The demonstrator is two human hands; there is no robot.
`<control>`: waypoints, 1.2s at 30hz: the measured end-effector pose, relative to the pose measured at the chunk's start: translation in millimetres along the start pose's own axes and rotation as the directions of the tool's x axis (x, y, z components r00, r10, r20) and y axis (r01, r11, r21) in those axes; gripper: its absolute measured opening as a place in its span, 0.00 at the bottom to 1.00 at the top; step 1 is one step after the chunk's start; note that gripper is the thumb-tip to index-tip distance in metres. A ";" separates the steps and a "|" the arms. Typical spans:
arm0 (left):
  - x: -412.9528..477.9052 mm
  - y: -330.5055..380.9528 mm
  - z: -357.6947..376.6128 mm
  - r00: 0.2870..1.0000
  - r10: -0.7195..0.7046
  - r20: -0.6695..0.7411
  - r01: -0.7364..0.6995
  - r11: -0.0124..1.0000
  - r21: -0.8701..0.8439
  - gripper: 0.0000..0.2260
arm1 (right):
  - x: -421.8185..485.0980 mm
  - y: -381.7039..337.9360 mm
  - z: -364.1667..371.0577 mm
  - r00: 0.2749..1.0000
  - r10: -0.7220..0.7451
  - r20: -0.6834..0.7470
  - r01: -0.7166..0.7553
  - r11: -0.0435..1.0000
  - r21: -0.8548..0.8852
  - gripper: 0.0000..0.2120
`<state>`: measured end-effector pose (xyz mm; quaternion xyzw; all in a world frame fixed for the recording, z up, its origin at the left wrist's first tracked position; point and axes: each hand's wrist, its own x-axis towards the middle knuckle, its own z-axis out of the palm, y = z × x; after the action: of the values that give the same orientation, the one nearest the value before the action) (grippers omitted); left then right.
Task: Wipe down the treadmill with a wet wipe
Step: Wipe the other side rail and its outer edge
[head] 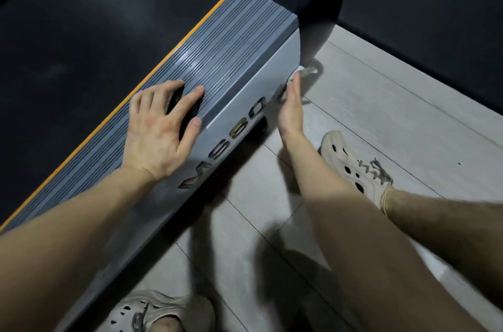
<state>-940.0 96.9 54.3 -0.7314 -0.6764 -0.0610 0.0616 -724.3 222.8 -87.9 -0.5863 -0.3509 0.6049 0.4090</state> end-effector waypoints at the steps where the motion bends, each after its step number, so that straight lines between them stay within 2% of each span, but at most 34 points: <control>1: -0.2 0.5 -0.4 1.000 0.000 0.001 0.000 1.000 -0.008 0.23 | -5.7 2.7 4.7 1.000 -0.010 0.012 0.010 1.000 0.009 0.28; 4: 0.1 0.7 -2.2 1.000 0.003 0.004 -0.003 0.999 -0.037 0.24 | -76.8 41.9 41.0 0.996 0.010 0.083 -0.008 1.000 -0.018 0.33; 6: 0.0 0.3 -3.9 1.000 0.006 0.009 -0.006 0.999 -0.044 0.25 | -145.5 74.2 69.4 0.984 0.093 0.149 -0.086 0.995 -0.053 0.40; 9: -0.8 0.8 -5.3 0.999 -0.006 0.036 0.007 0.999 -0.041 0.26 | -231.8 97.4 98.4 0.940 0.180 0.291 -0.139 0.978 -0.156 0.43; 11: -0.7 -0.7 -8.7 0.998 -0.002 0.069 0.004 0.999 -0.034 0.26 | -228.9 98.8 95.9 0.928 0.161 0.336 -0.119 0.983 -0.143 0.43; 14: -7.2 -5.6 -20.4 0.984 0.031 0.174 -0.020 0.998 -0.060 0.26 | -156.8 76.6 75.0 0.978 0.124 0.169 -0.093 0.979 -0.179 0.42; 17: -34.6 -8.6 -40.5 0.963 0.032 0.266 -0.015 0.998 -0.064 0.29 | -125.6 45.1 60.9 0.993 0.026 0.112 0.001 0.971 -0.238 0.43; 20: -86.6 -20.3 -65.3 0.942 -0.086 0.326 0.098 0.995 -0.021 0.33 | -186.0 50.7 89.8 0.990 -0.003 0.139 0.035 0.972 -0.232 0.42; 22: -122.9 -29.3 -77.6 0.905 -0.216 0.366 0.212 0.976 0.050 0.37 | -250.7 75.7 116.9 0.975 0.023 0.220 0.038 0.962 -0.270 0.42; 25: -158.8 -37.7 -85.1 0.786 -0.431 0.443 0.344 0.901 0.265 0.44 | -331.1 110.5 142.5 0.901 0.091 0.423 0.063 0.940 -0.335 0.44; 26: -164.8 -39.0 -85.0 0.750 -0.463 0.472 0.351 0.884 0.309 0.46 | -346.9 117.2 144.3 0.868 0.107 0.485 0.072 0.939 -0.337 0.46; 28: -169.8 -42.1 -81.7 0.733 -0.460 0.501 0.345 0.886 0.310 0.47 | -348.7 119.9 141.1 0.836 0.145 0.529 0.037 0.947 -0.318 0.45; 29: -169.9 -44.5 -79.6 0.737 -0.454 0.500 0.333 0.888 0.316 0.48 | -335.4 118.3 138.2 0.846 0.172 0.505 -0.007 0.950 -0.311 0.44; 32: -169.6 -53.2 -73.5 0.735 -0.453 0.505 0.296 0.884 0.362 0.50 | -257.8 102.7 122.5 0.926 0.221 0.307 -0.125 0.945 -0.301 0.42; 36: -168.2 -57.2 -69.2 0.729 -0.422 0.539 0.210 0.887 0.411 0.48 | -194.2 93.8 103.7 0.934 0.309 0.180 -0.260 0.932 -0.254 0.38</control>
<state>-1010.5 -75.7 93.9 -0.5624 -0.7755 0.2816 -0.0550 -839.7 13.2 -83.8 -0.6041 -0.3708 0.6745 0.2064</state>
